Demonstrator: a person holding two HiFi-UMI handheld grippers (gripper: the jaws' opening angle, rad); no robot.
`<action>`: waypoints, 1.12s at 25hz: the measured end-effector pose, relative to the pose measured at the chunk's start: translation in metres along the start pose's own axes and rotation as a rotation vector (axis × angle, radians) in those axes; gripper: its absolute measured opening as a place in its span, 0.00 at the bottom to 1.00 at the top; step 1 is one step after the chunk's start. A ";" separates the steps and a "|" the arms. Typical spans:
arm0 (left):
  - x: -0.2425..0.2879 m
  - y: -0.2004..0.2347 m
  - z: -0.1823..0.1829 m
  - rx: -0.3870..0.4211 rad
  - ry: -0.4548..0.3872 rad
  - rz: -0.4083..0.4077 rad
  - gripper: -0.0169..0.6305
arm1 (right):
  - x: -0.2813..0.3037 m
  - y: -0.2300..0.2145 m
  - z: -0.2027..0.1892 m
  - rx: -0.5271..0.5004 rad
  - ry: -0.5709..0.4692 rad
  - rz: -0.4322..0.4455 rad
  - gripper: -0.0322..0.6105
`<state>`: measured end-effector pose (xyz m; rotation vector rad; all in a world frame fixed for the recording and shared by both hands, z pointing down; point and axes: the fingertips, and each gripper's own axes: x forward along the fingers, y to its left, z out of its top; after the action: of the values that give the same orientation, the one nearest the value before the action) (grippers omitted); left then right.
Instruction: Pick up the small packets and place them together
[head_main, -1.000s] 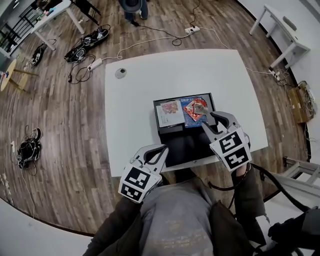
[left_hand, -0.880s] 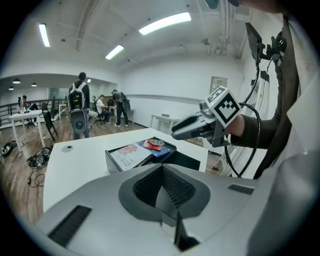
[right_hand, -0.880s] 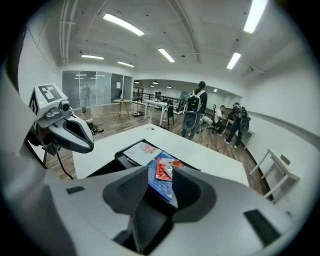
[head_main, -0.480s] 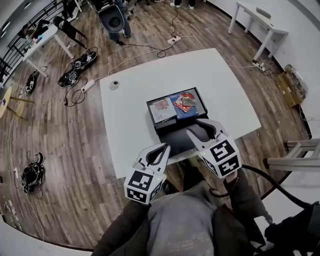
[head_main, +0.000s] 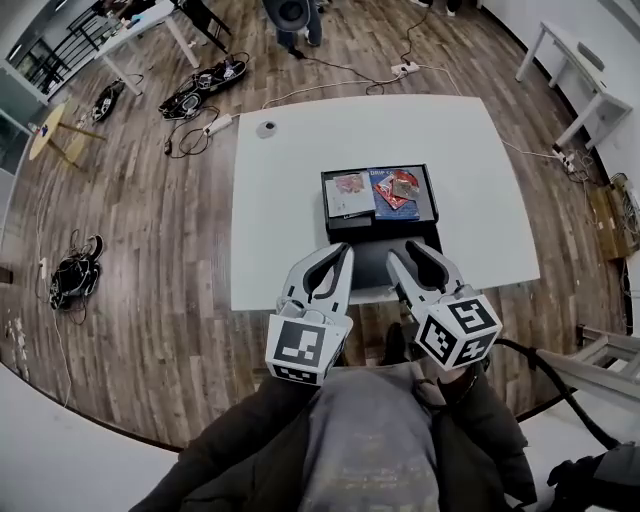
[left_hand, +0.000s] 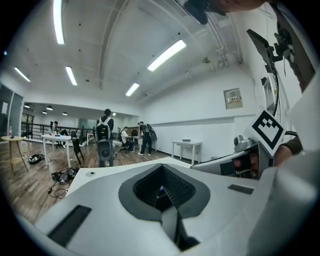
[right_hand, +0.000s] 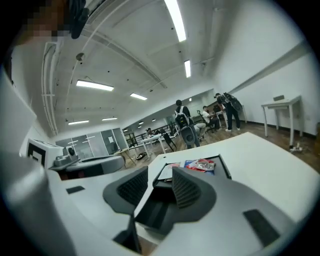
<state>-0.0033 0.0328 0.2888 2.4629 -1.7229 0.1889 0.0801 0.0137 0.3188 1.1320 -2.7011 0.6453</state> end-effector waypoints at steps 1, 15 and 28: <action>0.003 -0.004 0.001 0.000 -0.007 0.011 0.03 | -0.001 -0.003 0.002 -0.008 -0.007 0.006 0.29; 0.017 -0.014 0.012 0.021 -0.017 0.102 0.03 | -0.009 -0.014 0.020 -0.129 -0.037 0.046 0.28; 0.023 -0.012 0.002 0.016 0.000 0.095 0.03 | 0.003 -0.011 0.013 -0.174 -0.042 0.070 0.21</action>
<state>0.0156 0.0148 0.2901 2.3935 -1.8471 0.2139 0.0862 -0.0006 0.3113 1.0239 -2.7788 0.3896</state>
